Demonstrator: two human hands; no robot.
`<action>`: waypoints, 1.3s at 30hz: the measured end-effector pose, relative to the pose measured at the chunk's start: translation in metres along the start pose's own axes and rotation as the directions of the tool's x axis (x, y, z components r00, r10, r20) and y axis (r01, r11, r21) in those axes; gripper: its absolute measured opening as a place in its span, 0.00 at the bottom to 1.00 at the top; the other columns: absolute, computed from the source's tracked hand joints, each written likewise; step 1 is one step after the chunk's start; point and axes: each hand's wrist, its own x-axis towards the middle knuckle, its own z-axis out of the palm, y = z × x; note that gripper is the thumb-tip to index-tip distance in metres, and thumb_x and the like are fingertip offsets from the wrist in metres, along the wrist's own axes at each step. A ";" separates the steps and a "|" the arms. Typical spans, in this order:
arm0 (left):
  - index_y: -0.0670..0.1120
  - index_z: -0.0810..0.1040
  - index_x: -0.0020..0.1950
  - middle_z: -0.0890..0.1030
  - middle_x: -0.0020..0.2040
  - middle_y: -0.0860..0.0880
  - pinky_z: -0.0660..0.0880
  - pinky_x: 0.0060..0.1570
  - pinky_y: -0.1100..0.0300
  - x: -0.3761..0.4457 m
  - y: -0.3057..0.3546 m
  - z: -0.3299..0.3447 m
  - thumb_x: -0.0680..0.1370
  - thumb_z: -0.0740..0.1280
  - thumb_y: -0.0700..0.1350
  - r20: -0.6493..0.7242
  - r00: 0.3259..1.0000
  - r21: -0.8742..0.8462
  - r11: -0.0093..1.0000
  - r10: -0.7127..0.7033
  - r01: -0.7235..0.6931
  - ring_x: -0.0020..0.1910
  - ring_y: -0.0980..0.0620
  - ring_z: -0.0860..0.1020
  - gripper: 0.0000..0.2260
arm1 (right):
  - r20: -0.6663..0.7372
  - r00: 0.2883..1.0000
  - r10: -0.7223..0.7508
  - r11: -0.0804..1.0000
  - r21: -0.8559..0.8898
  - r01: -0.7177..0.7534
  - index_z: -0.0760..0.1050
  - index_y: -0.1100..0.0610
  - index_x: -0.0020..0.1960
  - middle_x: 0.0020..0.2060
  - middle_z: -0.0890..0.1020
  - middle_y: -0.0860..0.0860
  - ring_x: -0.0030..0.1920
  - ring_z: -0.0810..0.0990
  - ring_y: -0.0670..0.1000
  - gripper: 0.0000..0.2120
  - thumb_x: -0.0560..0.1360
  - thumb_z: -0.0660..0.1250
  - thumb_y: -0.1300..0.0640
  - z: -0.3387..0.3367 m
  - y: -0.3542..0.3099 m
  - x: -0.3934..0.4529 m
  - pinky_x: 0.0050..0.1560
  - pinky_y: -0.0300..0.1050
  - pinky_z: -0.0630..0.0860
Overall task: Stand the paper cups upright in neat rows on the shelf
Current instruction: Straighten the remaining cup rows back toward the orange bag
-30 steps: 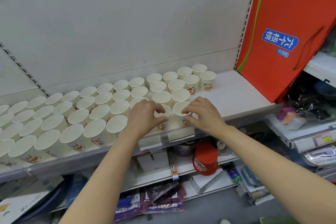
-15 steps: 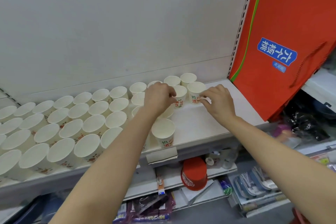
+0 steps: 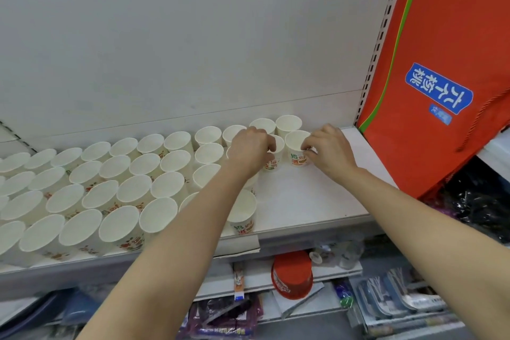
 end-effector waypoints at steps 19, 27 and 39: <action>0.55 0.83 0.40 0.80 0.38 0.58 0.73 0.38 0.55 -0.184 -0.013 -0.012 0.67 0.77 0.56 -0.231 0.967 -0.209 0.976 -0.108 0.060 0.40 0.51 0.75 0.08 | -0.197 0.964 -0.180 0.967 0.143 0.210 0.81 0.55 0.41 0.38 0.82 0.47 0.43 0.74 0.53 0.06 0.66 0.77 0.59 0.009 -0.058 -0.062 0.42 0.45 0.67; 0.55 0.84 0.39 0.81 0.38 0.58 0.72 0.37 0.57 -0.179 -0.015 -0.006 0.70 0.70 0.62 -0.290 0.953 -0.218 0.976 -0.085 0.020 0.40 0.53 0.74 0.12 | -0.205 0.959 -0.197 0.966 0.127 0.226 0.82 0.54 0.47 0.42 0.83 0.48 0.45 0.75 0.53 0.07 0.70 0.73 0.53 0.009 -0.062 -0.058 0.44 0.46 0.68; 0.56 0.85 0.46 0.83 0.45 0.56 0.67 0.41 0.57 -0.122 -0.025 -0.018 0.73 0.73 0.52 -0.188 0.967 -0.100 0.983 -0.170 0.154 0.46 0.50 0.75 0.04 | -0.144 0.989 0.018 0.999 0.040 -0.012 0.82 0.55 0.49 0.43 0.83 0.51 0.47 0.74 0.57 0.07 0.72 0.72 0.55 0.006 0.004 0.028 0.50 0.49 0.66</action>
